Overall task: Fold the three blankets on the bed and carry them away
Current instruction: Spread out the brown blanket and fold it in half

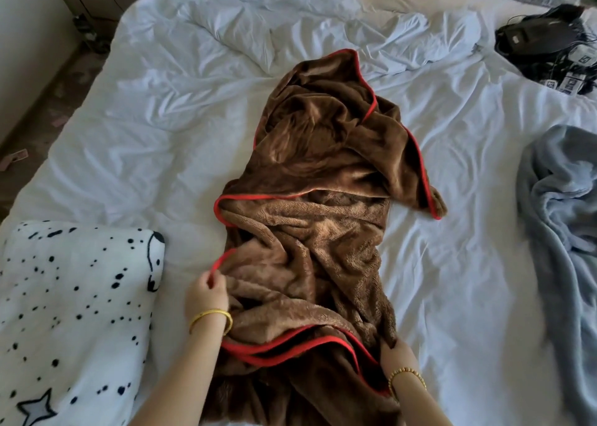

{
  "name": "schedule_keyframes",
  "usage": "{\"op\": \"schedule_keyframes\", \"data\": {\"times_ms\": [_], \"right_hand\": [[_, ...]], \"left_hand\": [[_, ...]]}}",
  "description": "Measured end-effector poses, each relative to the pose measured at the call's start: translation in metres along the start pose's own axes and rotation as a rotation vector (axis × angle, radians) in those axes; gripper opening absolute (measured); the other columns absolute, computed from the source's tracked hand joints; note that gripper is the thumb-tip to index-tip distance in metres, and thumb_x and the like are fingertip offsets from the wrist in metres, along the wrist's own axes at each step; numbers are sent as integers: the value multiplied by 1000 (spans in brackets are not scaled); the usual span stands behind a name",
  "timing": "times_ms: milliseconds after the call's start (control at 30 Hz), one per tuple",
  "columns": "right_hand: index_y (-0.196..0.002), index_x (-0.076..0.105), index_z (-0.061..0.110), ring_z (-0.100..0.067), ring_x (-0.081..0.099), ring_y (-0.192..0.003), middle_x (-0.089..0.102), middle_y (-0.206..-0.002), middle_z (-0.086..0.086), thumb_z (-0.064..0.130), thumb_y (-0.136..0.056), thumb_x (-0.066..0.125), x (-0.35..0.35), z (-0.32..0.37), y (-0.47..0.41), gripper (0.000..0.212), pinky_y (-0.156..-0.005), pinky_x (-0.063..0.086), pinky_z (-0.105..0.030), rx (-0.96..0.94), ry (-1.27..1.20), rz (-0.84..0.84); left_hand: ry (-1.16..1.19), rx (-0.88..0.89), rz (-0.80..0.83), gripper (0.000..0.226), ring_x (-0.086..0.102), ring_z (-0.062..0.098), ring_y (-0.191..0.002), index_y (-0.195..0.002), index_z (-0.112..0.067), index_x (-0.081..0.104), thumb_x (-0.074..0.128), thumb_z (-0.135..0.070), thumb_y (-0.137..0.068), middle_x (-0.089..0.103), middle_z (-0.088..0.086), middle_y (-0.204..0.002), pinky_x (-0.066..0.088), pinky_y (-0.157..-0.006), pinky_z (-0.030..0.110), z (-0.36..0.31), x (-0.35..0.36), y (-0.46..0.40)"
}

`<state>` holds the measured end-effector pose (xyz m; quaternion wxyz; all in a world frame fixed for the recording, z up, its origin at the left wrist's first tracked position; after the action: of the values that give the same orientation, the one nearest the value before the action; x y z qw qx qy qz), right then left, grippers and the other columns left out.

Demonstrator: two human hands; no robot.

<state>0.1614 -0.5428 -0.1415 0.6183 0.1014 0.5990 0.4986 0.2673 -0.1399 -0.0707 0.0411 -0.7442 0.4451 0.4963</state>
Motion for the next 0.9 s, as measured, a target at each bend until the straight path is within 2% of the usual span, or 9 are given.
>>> {"op": "schedule_keyframes", "data": {"times_ms": [67,133,233,333,400,567,700,833,900], "right_hand": [[-118,58,6,-25,56,-82,65,-104,-16,30,-98,40,1,-1,-1,36,-72,42,-27,6,9,-1],[-116,58,5,-28,59,-87,65,-104,-17,31,-98,40,3,0,-4,37,-75,45,-29,12,18,4],[-117,57,2,-31,61,-93,65,-105,-18,30,-98,39,8,0,-7,38,-80,49,-34,18,23,24],[-118,57,3,-30,62,-92,65,-105,-18,30,-98,38,8,-1,-8,38,-78,48,-33,16,26,25],[-118,57,3,-28,61,-83,65,-99,-17,29,-99,37,8,-1,-9,38,-75,48,-32,10,20,24],[-117,57,3,-30,60,-89,65,-107,-18,29,-99,36,9,1,-7,38,-77,46,-32,5,13,21],[-116,59,3,-33,60,-100,64,-111,-20,31,-99,36,9,6,-4,40,-78,43,-32,-13,-4,13],[-117,59,3,-33,60,-98,64,-110,-20,30,-99,35,8,5,-2,40,-76,42,-30,-6,1,-2],[-117,58,2,-33,60,-98,64,-109,-20,29,-99,35,6,6,0,40,-79,45,-33,-3,0,-17]], "left_hand": [[-55,-139,-11,34,57,36,-94,-107,-4,63,43,-28,-93,64,20,-102,44,-79,39,25,-12,-10],[-135,-182,167,32,57,35,-94,-109,-3,60,48,-27,-92,63,18,-101,45,-82,39,37,3,-14],[57,-203,438,31,59,32,-96,-101,-9,60,56,-38,-89,64,11,-97,46,-87,37,29,30,-8],[115,-244,707,30,63,18,-85,-90,-25,63,56,-53,-84,70,0,-86,49,-69,28,22,46,7],[160,-221,791,25,66,15,-83,-95,-23,68,59,-45,-85,73,-3,-81,49,-63,25,19,47,12],[406,-313,617,29,63,31,-91,-107,-4,65,58,-25,-88,69,16,-96,50,-81,36,29,30,-3],[440,-416,512,25,60,31,-87,-104,-8,62,58,-28,-88,65,13,-92,49,-80,37,58,5,-7],[609,-328,515,25,63,31,-91,-109,-18,59,64,-20,-85,66,12,-99,53,-70,36,54,-6,-4],[659,-282,544,28,63,32,-97,-111,-22,58,65,-27,-84,66,10,-106,54,-80,43,44,-5,-3]]}}
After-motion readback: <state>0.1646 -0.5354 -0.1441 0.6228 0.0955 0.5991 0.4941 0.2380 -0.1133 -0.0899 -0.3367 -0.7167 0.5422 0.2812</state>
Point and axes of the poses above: each hand's wrist, its own y-axis away from the middle knuckle, its own x-axis out of the palm, z = x × y, the point moved 9 cm from there along -y, towards the middle knuckle
